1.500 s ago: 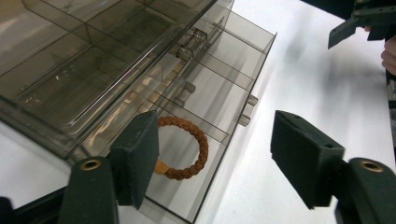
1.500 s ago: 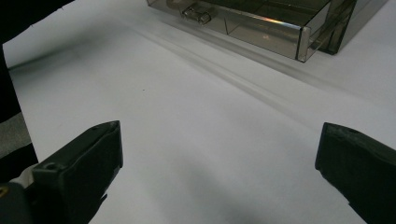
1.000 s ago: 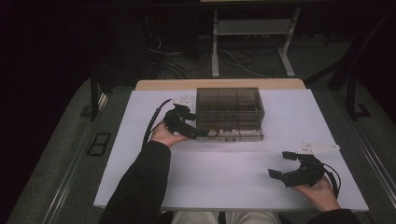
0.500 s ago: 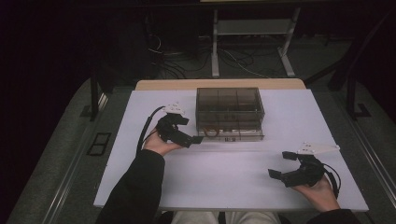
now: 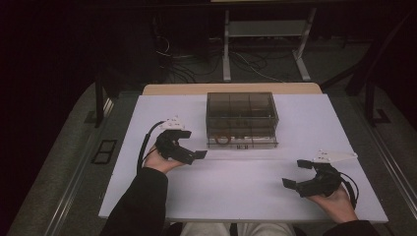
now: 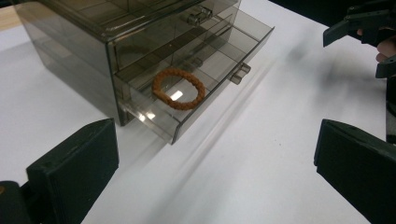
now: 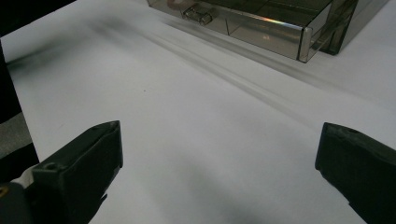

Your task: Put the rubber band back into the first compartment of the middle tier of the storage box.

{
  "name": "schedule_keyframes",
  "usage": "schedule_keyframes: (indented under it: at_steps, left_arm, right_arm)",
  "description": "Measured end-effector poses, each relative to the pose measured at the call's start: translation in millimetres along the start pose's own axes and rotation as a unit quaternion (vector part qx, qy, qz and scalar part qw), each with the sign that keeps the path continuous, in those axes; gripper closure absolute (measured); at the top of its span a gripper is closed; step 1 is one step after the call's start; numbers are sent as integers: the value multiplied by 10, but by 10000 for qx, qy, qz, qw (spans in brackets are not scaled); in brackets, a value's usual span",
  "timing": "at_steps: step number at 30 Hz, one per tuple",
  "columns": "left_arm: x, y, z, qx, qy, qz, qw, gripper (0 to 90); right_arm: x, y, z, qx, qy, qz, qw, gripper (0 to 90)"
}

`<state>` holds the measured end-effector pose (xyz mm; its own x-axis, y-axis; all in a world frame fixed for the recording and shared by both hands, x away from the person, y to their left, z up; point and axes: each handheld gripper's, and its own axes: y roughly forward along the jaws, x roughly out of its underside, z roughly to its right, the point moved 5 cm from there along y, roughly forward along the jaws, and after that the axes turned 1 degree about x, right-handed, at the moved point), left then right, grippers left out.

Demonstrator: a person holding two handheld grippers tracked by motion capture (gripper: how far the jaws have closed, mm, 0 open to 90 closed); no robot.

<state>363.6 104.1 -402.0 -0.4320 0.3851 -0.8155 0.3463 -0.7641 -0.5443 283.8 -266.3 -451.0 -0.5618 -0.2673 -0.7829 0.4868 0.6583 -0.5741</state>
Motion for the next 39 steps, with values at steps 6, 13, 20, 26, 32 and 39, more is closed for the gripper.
schedule_keyframes:
  at_steps: [6, 13, 20, 26, 32, 39]
  left_arm:
    - [89, -76, 14, -73, -43, 84, 9999, 0]
    - [220, -105, 33, -149, -116, 150, 9997, 0]
    - [357, -123, 68, -246, -176, 204, 9993, 0]
    - [511, -122, 120, -226, -245, 216, 9992, 0]
    - [688, -125, 146, -209, -360, 224, 9989, 0]
    - [789, -164, 169, -153, -475, 297, 9983, 0]
  right_arm:
    - [-1, 2, -5, 0, 1, 6, 10000, 2]
    - [-1, 8, -8, -1, -10, -1, 10000, 2]
    - [0, 15, -9, -10, -23, -10, 10000, 2]
    - [0, 14, -15, -21, -2, -3, 10000, 2]
    - [1, 18, -22, -15, -5, -13, 10000, 2]
    - [2, 16, -22, -18, -7, -15, 10000, 2]
